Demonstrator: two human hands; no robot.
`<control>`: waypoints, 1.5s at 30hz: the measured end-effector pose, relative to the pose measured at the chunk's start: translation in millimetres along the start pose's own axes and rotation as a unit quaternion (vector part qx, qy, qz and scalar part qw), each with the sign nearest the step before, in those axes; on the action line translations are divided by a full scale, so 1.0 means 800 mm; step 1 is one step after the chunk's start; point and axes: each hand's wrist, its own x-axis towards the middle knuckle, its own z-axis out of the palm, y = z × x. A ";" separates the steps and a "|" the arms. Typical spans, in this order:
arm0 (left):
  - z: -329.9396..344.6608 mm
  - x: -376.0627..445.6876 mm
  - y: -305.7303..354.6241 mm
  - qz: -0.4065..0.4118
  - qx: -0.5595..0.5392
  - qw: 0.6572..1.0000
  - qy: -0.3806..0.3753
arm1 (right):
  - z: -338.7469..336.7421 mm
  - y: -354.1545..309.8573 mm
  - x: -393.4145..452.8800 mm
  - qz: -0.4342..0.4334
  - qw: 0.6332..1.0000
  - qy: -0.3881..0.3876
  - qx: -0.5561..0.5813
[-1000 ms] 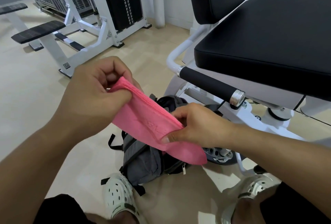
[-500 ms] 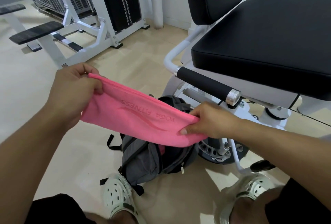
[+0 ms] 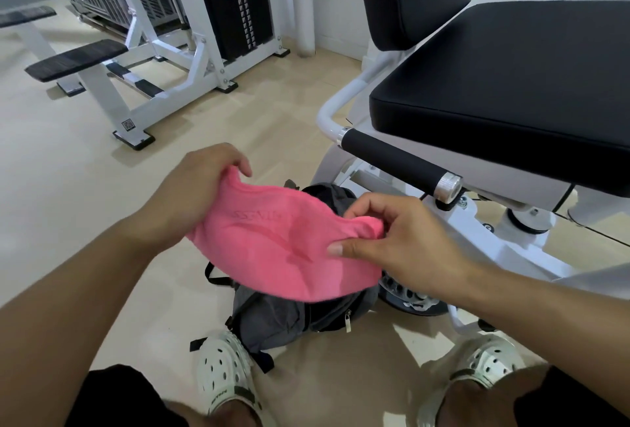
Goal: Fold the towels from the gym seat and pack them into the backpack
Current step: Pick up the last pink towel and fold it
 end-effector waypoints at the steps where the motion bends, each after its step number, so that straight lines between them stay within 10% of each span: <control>1: 0.008 -0.006 0.006 0.028 0.024 0.999 -0.025 | 0.004 -0.007 -0.004 -0.015 1.000 -0.011 0.013; 7: 0.039 -0.036 0.033 0.170 -0.001 0.975 -0.142 | 0.005 -0.033 -0.018 -0.077 0.996 -0.050 0.014; 24: 0.053 -0.051 0.039 0.110 -0.136 0.956 -0.238 | -0.015 -0.028 -0.009 -0.198 0.978 0.049 -0.051; 45: 0.051 -0.056 0.038 0.149 -0.087 0.965 -0.197 | -0.019 -0.037 0.000 0.041 0.993 -0.038 0.103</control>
